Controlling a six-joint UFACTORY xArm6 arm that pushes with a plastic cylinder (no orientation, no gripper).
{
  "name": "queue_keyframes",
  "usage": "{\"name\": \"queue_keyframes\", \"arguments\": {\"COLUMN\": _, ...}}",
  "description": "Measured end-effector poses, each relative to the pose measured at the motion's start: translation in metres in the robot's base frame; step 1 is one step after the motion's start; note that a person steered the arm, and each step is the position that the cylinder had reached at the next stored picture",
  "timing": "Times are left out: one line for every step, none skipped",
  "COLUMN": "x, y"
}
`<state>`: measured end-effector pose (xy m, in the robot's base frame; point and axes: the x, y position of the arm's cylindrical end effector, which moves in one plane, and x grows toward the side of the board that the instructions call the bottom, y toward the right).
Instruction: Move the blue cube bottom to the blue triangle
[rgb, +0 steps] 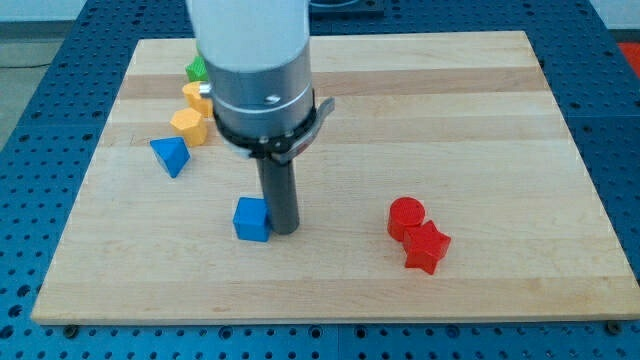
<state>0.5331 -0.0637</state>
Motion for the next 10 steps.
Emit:
{"name": "queue_keyframes", "arguments": {"x": 0.002, "y": -0.039}}
{"name": "queue_keyframes", "arguments": {"x": -0.005, "y": -0.082}}
{"name": "queue_keyframes", "arguments": {"x": -0.016, "y": -0.112}}
{"name": "queue_keyframes", "arguments": {"x": -0.006, "y": -0.117}}
{"name": "queue_keyframes", "arguments": {"x": 0.033, "y": -0.142}}
{"name": "queue_keyframes", "arguments": {"x": 0.024, "y": -0.177}}
{"name": "queue_keyframes", "arguments": {"x": -0.012, "y": -0.175}}
{"name": "queue_keyframes", "arguments": {"x": -0.031, "y": -0.166}}
{"name": "queue_keyframes", "arguments": {"x": -0.035, "y": -0.166}}
{"name": "queue_keyframes", "arguments": {"x": -0.011, "y": -0.164}}
